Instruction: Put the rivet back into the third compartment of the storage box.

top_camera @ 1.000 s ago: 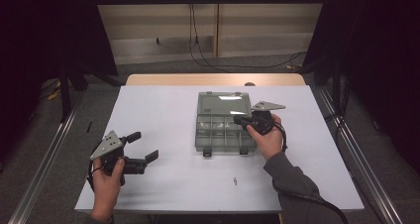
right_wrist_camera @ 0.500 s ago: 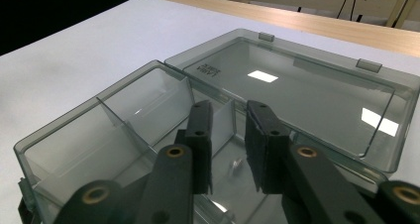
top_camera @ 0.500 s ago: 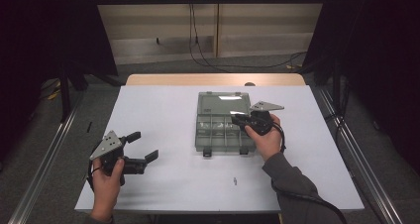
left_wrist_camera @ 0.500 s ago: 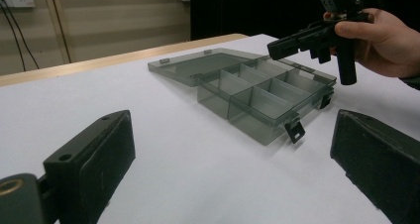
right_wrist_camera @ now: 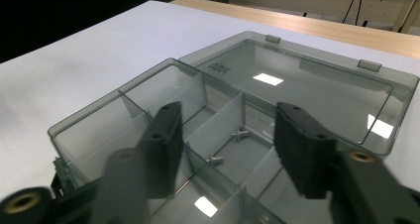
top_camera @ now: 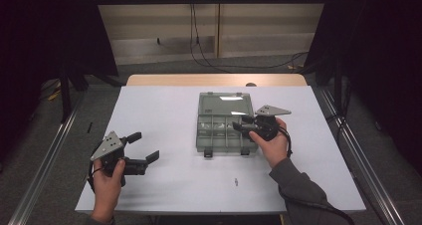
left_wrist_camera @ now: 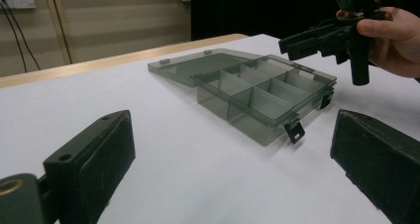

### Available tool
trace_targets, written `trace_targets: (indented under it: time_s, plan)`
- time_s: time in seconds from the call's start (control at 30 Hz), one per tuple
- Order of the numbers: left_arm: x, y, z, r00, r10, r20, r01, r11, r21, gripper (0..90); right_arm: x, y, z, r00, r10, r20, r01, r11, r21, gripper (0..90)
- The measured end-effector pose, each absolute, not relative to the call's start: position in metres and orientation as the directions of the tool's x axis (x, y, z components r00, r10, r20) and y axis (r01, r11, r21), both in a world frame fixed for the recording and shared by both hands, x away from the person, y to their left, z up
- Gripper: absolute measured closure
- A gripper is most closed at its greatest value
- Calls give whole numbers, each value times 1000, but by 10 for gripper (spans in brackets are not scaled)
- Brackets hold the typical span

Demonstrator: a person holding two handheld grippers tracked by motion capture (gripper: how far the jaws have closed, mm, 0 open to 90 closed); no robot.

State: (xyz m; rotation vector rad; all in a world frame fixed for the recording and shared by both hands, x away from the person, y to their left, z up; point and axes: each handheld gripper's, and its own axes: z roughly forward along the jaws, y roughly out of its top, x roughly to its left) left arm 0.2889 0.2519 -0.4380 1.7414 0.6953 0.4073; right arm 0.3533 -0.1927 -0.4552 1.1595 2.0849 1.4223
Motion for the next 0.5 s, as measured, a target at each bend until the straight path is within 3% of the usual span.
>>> trace_targets:
  time_s: [0.2, 0.5]
  plan:
    - [289, 252, -438, 766, 638, -76, 240, -174, 955, 34, 343, -196, -452, -621, 774, 127, 396, 169, 902, 290]
    - [288, 250, -439, 764, 639, -97, 246, -149, 958, 34, 329, -199, -451, -642, 758, 115, 378, 182, 908, 164]
